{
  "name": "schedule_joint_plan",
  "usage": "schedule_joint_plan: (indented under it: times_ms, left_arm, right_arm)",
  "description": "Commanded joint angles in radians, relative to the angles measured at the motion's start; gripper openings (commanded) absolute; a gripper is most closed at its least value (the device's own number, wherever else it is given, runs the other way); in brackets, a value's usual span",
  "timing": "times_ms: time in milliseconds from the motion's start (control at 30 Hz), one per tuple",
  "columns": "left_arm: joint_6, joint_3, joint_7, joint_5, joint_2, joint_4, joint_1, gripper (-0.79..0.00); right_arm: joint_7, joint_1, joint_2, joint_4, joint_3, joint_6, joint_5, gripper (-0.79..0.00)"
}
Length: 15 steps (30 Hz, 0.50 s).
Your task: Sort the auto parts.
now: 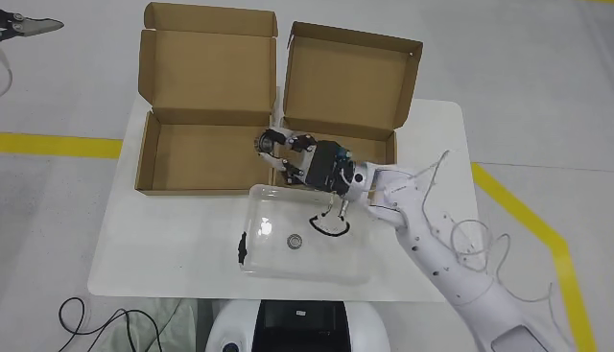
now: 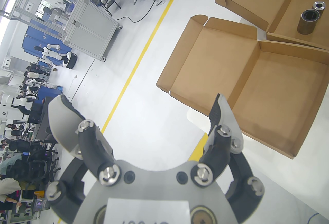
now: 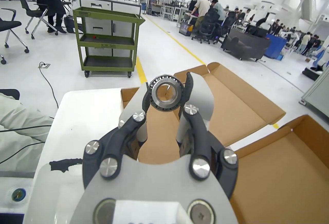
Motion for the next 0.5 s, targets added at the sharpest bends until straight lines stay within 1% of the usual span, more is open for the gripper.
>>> schedule_joint_plan:
  times_ms: [0,233,467]
  left_arm:
    - [0.0,0.0,0.0,0.0,0.0,0.0,0.0,0.0]
    - [0.0,0.0,0.0,0.0,0.0,0.0,0.0,0.0]
    - [0.0,0.0,0.0,0.0,0.0,0.0,0.0,0.0]
  right_arm:
    - [0.013,0.023,-0.011,0.047,-0.025,0.006,0.013,-0.785]
    - [0.063,0.107,-0.055,0.207,-0.111,0.022,0.043,-0.785]
    - [0.151,0.212,-0.128,0.379,-0.228,0.035,0.085,-0.785]
